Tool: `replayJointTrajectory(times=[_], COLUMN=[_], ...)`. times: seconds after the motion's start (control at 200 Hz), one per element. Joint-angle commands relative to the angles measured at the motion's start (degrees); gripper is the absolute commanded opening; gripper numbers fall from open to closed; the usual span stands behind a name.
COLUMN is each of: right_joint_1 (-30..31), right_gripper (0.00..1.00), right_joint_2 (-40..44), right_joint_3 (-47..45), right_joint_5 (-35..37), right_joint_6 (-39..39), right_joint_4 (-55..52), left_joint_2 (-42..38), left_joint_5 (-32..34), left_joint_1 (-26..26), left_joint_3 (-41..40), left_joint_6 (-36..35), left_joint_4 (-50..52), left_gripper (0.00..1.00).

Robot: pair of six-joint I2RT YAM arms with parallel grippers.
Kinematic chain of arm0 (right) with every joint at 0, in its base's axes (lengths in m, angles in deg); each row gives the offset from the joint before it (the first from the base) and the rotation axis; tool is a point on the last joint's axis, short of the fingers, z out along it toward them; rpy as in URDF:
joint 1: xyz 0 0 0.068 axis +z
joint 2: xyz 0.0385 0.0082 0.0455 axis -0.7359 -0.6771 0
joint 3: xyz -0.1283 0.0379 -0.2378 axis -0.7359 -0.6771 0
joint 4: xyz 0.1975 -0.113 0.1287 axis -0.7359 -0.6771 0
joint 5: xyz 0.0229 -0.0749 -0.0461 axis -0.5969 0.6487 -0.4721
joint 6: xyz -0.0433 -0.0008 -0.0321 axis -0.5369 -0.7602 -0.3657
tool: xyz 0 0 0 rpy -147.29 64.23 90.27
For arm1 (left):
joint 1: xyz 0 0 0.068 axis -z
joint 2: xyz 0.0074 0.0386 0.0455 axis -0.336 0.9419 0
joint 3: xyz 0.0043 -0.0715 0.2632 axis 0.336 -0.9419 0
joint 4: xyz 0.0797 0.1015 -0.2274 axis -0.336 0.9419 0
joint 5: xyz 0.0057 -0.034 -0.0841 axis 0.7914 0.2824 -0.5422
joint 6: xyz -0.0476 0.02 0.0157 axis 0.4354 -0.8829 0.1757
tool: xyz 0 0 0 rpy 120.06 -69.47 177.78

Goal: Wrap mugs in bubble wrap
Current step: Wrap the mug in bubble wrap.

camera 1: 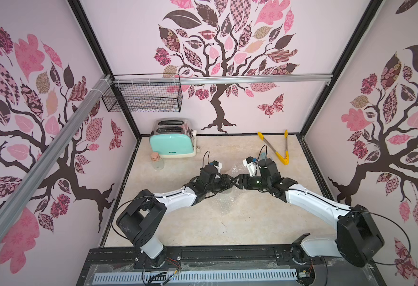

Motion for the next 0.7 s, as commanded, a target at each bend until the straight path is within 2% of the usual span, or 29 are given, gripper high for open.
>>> replayJointTrajectory(times=[0.0, 0.18, 0.275, 0.5, 0.555, 0.61, 0.695], right_joint_1=[0.3, 0.3, 0.3, -0.7, -1.7, -3.1, -4.9], right_gripper=[0.70, 0.72, 0.77, 0.77, 0.75, 0.67, 0.66], right_joint_2=[1.5, 3.4, 5.7, 9.1, 10.0, 11.1, 12.6], right_joint_3=[-1.4, -5.6, -7.5, -8.9, -10.5, -12.3, -14.5], right_joint_5=[-2.5, -3.6, -3.0, -0.4, -1.6, -3.5, -5.8], right_joint_6=[-1.2, -0.1, 1.1, 2.6, 4.0, 5.8, 8.4], right_joint_4=[0.8, 5.3, 7.8, 8.2, 10.4, 13.3, 17.0], left_joint_2=[0.8, 0.9, 1.1, 2.1, 2.2, 2.1, 1.8], left_joint_5=[-0.1, -0.4, -0.6, -2.5, -2.9, -3.1, -3.1], left_joint_1=[0.2, 0.3, 0.3, 0.4, 0.4, 0.4, 0.4], left_joint_3=[1.8, 1.8, 1.9, 1.9, 1.7, 1.6, 1.4], left_joint_6=[-0.6, 0.0, 0.4, 2.2, 2.7, 3.2, 3.4], left_joint_4=[-1.5, -2.6, -3.3, -7.6, -9.0, -10.1, -10.8], left_gripper=[0.49, 0.64, 0.73, 0.78, 0.79, 0.80, 0.81])
